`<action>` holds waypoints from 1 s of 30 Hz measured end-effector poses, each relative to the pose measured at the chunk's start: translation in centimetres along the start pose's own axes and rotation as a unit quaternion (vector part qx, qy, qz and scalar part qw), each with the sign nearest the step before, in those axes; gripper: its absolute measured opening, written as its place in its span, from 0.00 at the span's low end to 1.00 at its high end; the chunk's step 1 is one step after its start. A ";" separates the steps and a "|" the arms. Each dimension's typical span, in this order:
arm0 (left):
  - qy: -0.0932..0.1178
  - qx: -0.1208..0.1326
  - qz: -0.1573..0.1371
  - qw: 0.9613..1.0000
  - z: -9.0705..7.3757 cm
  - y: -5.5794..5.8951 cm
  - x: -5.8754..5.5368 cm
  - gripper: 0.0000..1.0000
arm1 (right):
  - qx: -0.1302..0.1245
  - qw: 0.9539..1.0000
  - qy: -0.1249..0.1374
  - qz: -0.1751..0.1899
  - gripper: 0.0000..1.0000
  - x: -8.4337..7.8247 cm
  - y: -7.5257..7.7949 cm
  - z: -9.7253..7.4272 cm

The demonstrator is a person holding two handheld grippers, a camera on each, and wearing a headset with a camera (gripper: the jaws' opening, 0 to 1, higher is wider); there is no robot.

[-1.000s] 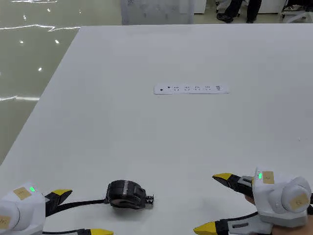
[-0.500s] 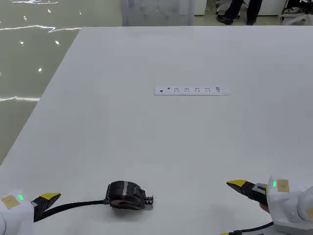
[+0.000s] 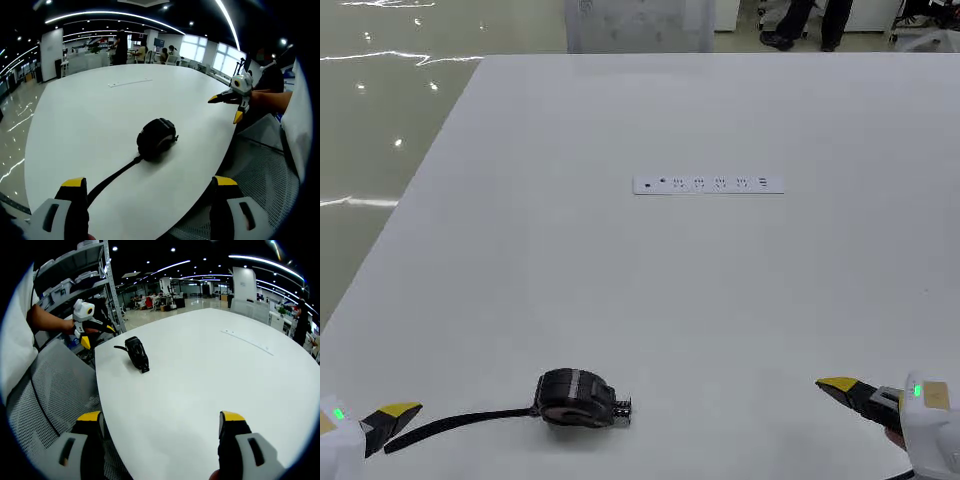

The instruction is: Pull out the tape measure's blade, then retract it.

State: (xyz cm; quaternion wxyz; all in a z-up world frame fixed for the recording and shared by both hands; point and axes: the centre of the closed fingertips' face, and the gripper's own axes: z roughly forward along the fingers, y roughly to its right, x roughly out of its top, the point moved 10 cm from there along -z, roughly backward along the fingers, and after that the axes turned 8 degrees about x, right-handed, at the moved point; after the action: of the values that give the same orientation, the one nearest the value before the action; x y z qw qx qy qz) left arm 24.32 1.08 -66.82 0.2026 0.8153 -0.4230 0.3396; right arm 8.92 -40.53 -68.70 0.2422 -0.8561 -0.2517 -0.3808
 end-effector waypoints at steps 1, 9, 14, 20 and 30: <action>-0.001 0.001 0.001 1.000 0.0 -0.1 0.0 1.00 | -0.002 1.000 -0.001 -0.001 0.97 -0.1 0.0 -0.1; -0.005 0.006 -0.007 1.000 -0.2 -0.6 -0.3 1.00 | -0.008 1.000 -0.007 0.007 0.98 -0.8 -0.1 -0.7; -0.004 0.006 -0.009 1.000 -0.1 -0.7 -0.4 1.00 | -0.012 1.000 -0.004 0.011 0.98 -0.9 -0.2 -1.0; -0.011 0.007 -0.007 1.000 -0.1 -0.7 -0.5 1.00 | -0.019 1.000 -0.008 0.010 1.00 -1.3 -0.1 -1.1; -0.011 0.005 -0.009 1.000 0.1 -0.6 -0.7 1.00 | -0.025 1.000 -0.008 0.006 1.00 -1.1 -0.1 -1.6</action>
State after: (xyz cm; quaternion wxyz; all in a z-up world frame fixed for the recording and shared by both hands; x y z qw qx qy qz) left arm 24.54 1.74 -67.46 0.1968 0.8238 -0.4163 0.3306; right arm 7.41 -41.70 -68.58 0.2212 -0.8663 -0.2388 -0.3790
